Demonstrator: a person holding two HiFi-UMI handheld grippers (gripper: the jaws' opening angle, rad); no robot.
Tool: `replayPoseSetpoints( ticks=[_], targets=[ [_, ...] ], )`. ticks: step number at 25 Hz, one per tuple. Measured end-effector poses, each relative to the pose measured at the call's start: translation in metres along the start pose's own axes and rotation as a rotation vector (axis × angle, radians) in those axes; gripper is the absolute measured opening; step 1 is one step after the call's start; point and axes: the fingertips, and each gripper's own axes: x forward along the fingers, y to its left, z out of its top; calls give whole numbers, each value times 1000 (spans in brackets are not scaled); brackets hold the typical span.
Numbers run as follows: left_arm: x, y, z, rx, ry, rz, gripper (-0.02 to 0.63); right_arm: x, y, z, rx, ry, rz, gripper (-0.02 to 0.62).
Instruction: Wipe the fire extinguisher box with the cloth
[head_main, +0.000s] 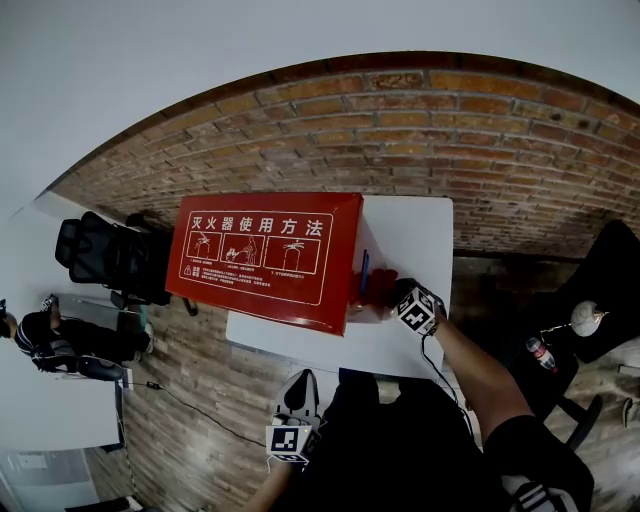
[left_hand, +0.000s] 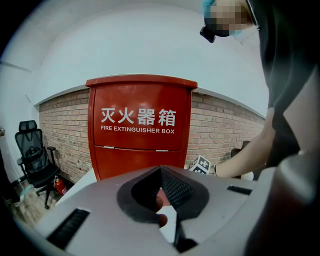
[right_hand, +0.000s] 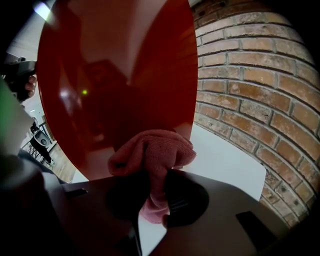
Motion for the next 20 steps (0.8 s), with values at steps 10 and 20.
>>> replayPoseSetpoints(
  ticks=[10, 20],
  targets=[
    [5, -7, 1, 4, 1, -12, 17, -20, 3, 17, 3, -55, 9, 89],
    [9, -12, 0, 1, -4, -22, 17, -40, 5, 37, -1, -101, 8, 89]
  ],
)
